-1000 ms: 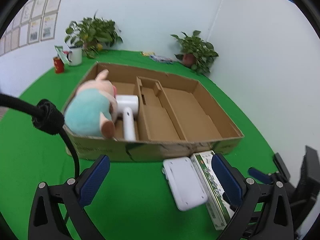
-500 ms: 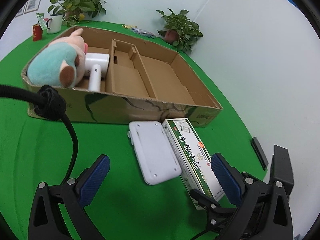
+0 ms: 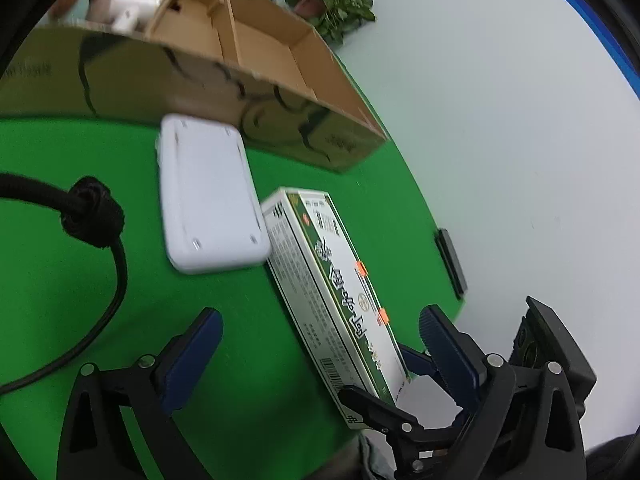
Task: Organize objects
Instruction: 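Grasp the white-and-green medicine box with the left tool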
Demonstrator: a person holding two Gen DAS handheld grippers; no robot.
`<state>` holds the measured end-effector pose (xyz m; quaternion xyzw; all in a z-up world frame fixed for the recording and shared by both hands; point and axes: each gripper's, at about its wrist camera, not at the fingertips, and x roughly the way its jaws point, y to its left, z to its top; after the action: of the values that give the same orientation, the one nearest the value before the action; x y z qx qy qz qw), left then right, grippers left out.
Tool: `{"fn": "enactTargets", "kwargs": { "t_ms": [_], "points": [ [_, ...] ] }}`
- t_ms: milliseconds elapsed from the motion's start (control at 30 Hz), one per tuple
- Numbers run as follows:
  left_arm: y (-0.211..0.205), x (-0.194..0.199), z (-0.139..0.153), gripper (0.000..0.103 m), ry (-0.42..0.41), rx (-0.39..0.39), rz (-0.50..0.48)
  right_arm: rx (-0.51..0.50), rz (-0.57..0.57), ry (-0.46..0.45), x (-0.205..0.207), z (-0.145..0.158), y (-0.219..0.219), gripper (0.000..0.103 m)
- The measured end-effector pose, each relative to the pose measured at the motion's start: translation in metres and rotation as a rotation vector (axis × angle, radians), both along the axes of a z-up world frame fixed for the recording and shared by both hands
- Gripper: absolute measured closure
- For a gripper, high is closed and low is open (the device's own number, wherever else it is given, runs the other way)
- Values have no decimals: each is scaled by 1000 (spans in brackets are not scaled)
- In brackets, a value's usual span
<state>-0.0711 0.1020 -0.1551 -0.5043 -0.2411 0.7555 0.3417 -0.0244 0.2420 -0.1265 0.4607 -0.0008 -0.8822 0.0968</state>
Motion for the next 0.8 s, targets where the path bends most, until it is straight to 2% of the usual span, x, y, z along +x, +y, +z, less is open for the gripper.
{"fn": "enactTargets", "kwargs": {
  "t_ms": [133,300,367,433,500,600,633,800],
  "points": [
    [4,6,-11,9,-23,18,-26,-72,-36,-25,11,1,3,42],
    [10,7,-13,19,-30,33,-50,-103,-40,-35,14,1,-1,42],
    [11,6,-15,29,-35,31,-53,-186,-30,-60,14,1,2,42],
    [12,6,-16,35,-31,21,-53,-239,-25,-76,13,0,3,42],
    [13,6,-16,43,-27,18,-55,-257,-22,-78,15,-1,3,42],
    [15,7,-15,47,-11,-10,-52,-261,-19,-75,14,-2,1,43],
    [15,7,-14,52,-8,-18,-50,-260,-18,-74,14,-2,0,43],
    [11,6,-6,57,9,3,-49,-237,-4,-58,16,1,-5,43]
  ]
}}
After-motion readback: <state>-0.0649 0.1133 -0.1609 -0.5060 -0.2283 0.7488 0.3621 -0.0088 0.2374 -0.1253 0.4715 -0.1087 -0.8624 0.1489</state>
